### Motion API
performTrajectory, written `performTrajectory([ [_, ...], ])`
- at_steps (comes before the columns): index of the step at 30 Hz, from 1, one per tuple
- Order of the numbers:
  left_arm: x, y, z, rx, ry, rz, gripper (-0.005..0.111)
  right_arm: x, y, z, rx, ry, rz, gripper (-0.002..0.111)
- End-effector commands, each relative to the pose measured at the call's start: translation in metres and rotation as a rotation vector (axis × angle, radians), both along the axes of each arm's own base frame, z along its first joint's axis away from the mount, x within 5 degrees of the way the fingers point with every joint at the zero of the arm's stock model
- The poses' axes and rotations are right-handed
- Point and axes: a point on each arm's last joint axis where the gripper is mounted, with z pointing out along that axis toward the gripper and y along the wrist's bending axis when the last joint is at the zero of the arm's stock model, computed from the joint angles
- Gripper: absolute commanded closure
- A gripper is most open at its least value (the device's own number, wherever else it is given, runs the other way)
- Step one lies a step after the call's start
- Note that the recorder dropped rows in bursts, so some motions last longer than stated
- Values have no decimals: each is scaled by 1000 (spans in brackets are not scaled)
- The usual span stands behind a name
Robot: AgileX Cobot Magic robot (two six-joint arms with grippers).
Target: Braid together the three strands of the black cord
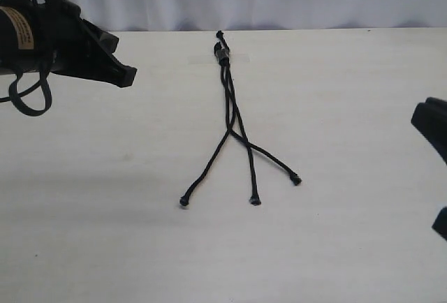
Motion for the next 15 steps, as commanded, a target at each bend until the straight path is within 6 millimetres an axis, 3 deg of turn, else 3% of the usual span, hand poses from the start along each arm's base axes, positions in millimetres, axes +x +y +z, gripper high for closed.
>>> performTrajectory([
  [1,-1,1,0,-8,-1,5,107,-11,-4,-31,34,-38,13,104],
  [6,-1,1,0,-8,-1,5,107,-22,-9,-66,150,-13,3,104],
  [15,-1,1,1,-9,-5,4,107,-26,-12,-69,173,24,-10,104],
])
